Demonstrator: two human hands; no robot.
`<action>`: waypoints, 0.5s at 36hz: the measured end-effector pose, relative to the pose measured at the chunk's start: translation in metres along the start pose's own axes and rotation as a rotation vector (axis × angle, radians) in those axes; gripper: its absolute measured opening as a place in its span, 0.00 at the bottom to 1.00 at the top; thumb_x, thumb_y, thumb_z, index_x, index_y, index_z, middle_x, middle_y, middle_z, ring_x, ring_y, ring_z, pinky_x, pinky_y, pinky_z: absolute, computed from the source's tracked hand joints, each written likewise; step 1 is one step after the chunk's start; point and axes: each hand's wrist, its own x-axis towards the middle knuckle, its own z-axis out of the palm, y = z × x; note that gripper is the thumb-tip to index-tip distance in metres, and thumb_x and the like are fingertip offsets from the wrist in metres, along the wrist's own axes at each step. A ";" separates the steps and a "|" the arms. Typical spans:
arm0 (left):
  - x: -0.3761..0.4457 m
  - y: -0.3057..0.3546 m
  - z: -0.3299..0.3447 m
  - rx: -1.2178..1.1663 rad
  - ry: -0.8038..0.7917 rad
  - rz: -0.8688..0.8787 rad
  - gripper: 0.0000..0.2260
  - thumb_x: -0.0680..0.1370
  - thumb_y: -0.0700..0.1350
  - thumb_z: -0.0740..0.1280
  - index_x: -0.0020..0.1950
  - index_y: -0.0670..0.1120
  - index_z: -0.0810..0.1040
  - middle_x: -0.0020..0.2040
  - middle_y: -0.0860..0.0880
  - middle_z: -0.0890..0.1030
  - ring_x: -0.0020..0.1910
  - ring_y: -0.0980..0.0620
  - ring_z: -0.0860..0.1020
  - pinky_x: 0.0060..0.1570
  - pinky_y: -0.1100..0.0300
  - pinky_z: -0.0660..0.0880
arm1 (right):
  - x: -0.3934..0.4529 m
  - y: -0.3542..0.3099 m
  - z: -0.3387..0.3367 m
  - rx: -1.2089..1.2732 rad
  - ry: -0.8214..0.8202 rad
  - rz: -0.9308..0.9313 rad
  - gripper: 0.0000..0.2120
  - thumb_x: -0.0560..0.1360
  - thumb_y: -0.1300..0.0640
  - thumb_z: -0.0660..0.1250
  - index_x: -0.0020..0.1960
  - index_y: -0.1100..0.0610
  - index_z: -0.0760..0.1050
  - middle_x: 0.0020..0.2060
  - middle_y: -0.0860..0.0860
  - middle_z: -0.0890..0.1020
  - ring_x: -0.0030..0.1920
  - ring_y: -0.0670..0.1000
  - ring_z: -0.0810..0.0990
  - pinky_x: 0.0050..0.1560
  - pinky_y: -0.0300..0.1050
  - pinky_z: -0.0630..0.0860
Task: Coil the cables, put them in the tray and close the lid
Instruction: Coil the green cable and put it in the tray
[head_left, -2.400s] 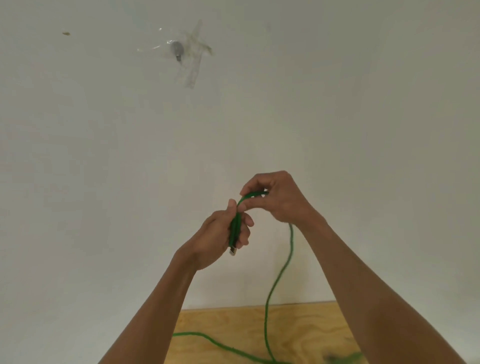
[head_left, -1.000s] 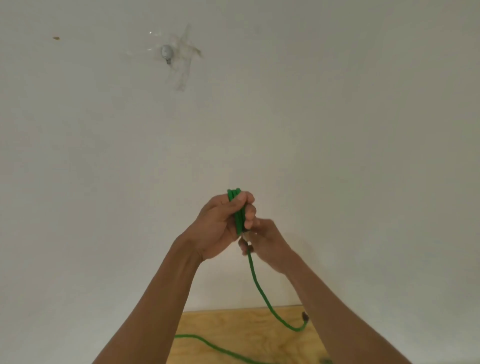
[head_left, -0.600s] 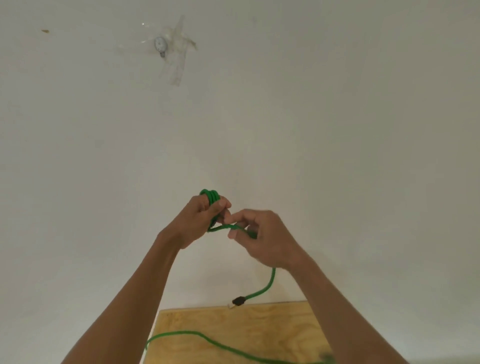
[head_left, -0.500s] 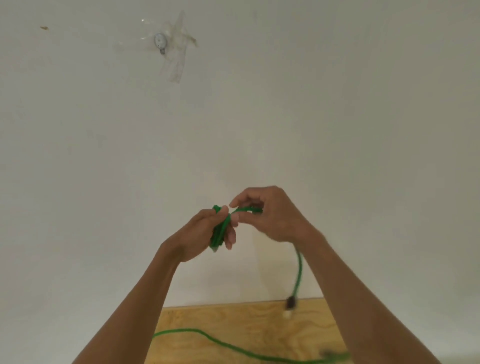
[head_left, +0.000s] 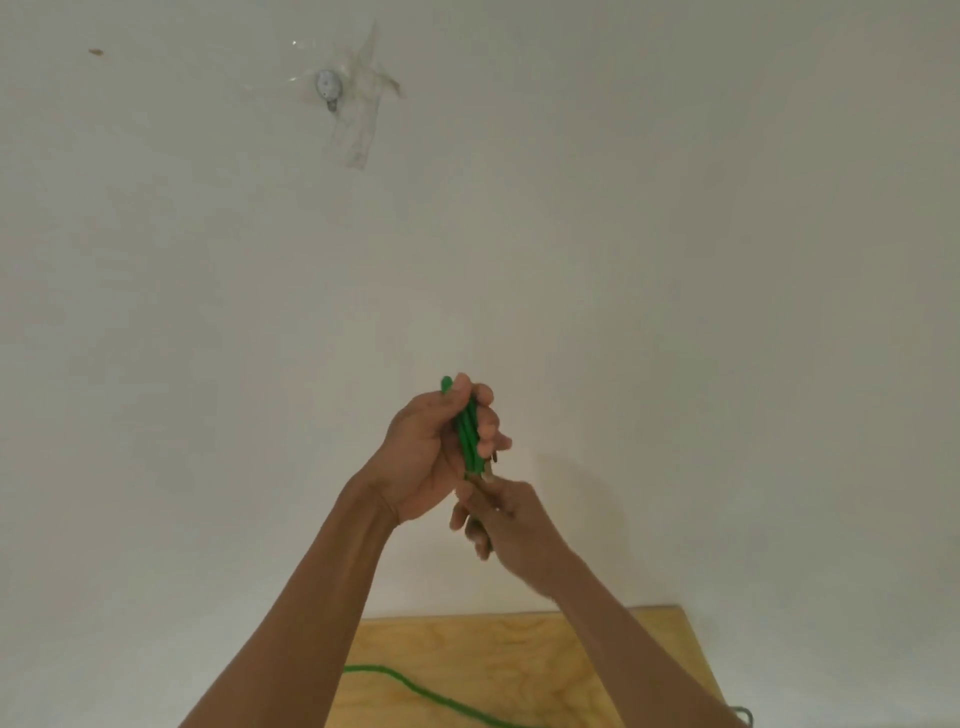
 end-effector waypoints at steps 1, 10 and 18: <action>0.003 0.003 -0.003 0.044 0.036 0.021 0.13 0.83 0.49 0.58 0.49 0.40 0.75 0.33 0.46 0.77 0.31 0.49 0.74 0.49 0.53 0.78 | -0.004 0.001 0.004 -0.007 -0.015 0.007 0.09 0.82 0.55 0.64 0.57 0.56 0.81 0.34 0.49 0.81 0.28 0.48 0.69 0.26 0.38 0.69; 0.000 -0.001 -0.038 0.672 0.147 -0.050 0.18 0.81 0.54 0.60 0.49 0.40 0.78 0.38 0.44 0.81 0.38 0.49 0.77 0.46 0.55 0.73 | -0.016 -0.055 -0.013 -0.851 -0.034 -0.232 0.11 0.79 0.49 0.64 0.59 0.47 0.81 0.44 0.41 0.85 0.39 0.42 0.79 0.46 0.43 0.76; -0.020 -0.014 -0.015 0.519 -0.067 -0.268 0.27 0.83 0.59 0.51 0.46 0.39 0.77 0.36 0.39 0.79 0.35 0.44 0.76 0.47 0.46 0.74 | 0.013 -0.111 -0.051 -0.660 -0.167 -0.268 0.10 0.66 0.51 0.81 0.41 0.55 0.83 0.34 0.47 0.84 0.34 0.48 0.79 0.39 0.51 0.77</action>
